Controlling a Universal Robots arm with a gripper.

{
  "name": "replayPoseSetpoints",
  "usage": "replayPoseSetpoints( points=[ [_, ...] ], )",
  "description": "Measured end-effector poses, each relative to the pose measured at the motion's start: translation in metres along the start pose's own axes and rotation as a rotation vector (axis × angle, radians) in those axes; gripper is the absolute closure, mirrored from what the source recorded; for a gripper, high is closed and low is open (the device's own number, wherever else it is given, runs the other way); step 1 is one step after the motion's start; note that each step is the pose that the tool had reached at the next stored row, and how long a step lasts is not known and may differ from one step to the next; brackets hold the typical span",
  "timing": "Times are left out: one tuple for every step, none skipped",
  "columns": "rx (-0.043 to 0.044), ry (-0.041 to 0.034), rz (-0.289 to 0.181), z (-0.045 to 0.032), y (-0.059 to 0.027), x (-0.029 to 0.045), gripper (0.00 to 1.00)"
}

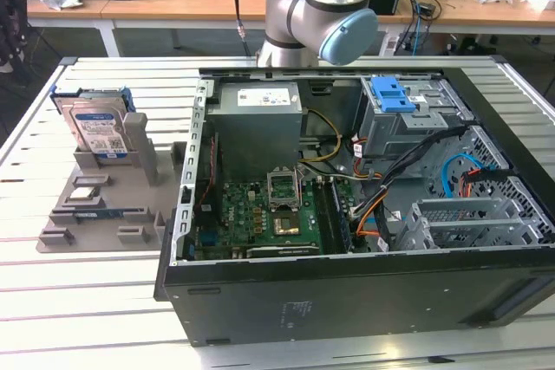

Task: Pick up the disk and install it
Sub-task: 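Pick up the disk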

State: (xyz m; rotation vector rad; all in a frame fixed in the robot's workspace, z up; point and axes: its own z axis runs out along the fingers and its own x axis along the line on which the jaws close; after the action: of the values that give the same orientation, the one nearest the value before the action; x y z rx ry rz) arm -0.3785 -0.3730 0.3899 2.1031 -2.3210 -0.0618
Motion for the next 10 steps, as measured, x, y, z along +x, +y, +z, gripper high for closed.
replayPoseSetpoints(
  points=[
    [-0.0004,0.0006,-0.019,0.0000,0.0000,0.0000,0.89],
    [-0.0008,0.0012,-0.036,0.0000,0.0000,0.0000,0.89],
    [-0.0010,0.0017,-0.050,0.0000,0.0000,0.0000,0.89],
    [-0.0012,0.0021,-0.060,0.0000,0.0000,0.0000,0.89],
    [-0.0014,0.0024,-0.070,0.0000,0.0000,0.0000,0.89],
    [-0.0015,0.0027,-0.078,0.0000,0.0000,0.0000,0.89],
    [-0.0017,0.0030,-0.085,0.0000,0.0000,0.0000,0.89],
    [-0.0017,0.0031,-0.086,0.0000,0.0000,0.0000,0.89],
    [-0.0018,0.0031,-0.086,0.0000,0.0000,0.0000,0.89],
    [-0.0017,0.0031,-0.086,0.0000,0.0000,0.0000,0.89]
  ],
)
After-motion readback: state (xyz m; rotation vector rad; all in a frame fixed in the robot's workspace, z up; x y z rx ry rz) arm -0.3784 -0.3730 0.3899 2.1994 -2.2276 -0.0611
